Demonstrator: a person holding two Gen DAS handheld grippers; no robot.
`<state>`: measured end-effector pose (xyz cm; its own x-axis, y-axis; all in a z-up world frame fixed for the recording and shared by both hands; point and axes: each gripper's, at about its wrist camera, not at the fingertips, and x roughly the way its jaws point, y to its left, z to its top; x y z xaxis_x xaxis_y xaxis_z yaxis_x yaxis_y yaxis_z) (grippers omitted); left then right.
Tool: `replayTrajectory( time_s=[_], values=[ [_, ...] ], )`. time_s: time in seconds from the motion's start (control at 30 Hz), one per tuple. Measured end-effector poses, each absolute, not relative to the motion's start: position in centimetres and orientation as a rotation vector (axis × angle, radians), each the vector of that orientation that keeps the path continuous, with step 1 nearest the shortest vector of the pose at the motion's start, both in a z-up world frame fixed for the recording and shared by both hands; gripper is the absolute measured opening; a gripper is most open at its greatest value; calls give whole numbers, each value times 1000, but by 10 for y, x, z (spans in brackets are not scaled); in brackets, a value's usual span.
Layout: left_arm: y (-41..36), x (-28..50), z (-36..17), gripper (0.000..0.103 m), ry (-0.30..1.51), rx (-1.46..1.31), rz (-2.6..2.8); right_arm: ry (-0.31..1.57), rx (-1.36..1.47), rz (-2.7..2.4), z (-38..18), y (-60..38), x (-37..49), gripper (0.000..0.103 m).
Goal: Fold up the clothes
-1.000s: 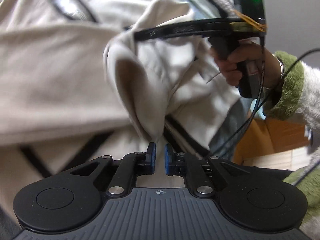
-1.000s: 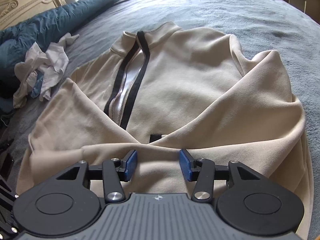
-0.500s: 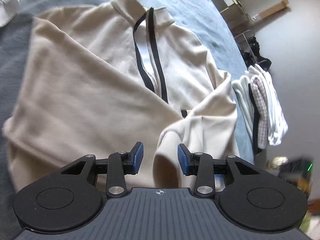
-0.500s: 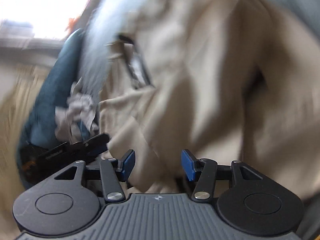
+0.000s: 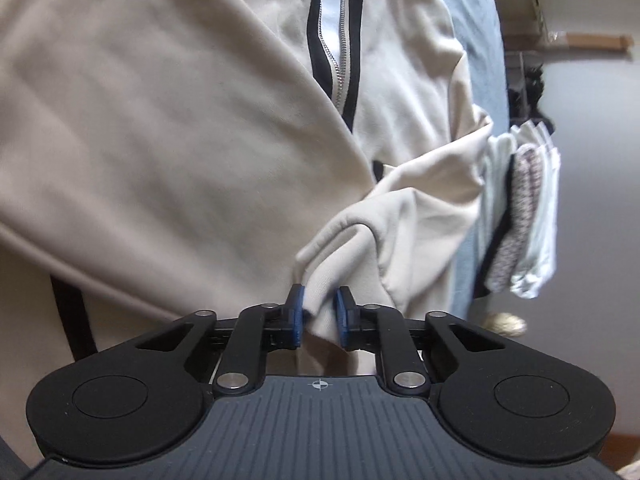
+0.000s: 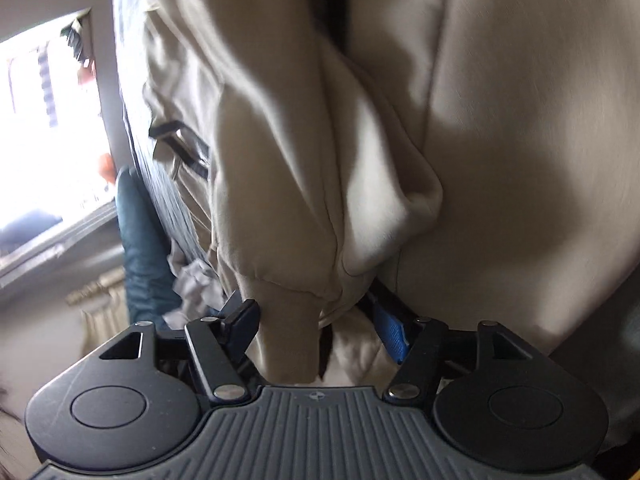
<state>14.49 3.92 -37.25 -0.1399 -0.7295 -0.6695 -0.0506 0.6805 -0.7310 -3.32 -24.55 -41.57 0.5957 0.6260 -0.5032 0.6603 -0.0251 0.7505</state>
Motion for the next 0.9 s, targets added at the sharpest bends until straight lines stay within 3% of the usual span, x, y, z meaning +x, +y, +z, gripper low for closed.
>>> replayTrajectory(
  time_s=[0.17, 0.63, 0.77, 0.9],
  values=[
    [48, 145, -357, 4, 1575, -735, -677, 1062, 1762, -20, -424, -233, -26, 68],
    [63, 140, -339, 3, 1529, -867, -670, 926, 1880, 13, -438, -207, -9, 73],
    [69, 137, -324, 3, 1482, -982, -686, 834, 1926, 62, -434, -205, -5, 86],
    [67, 131, -309, 3, 1443, -1068, -707, 722, 2020, 107, -434, -198, 2, 91]
  ],
)
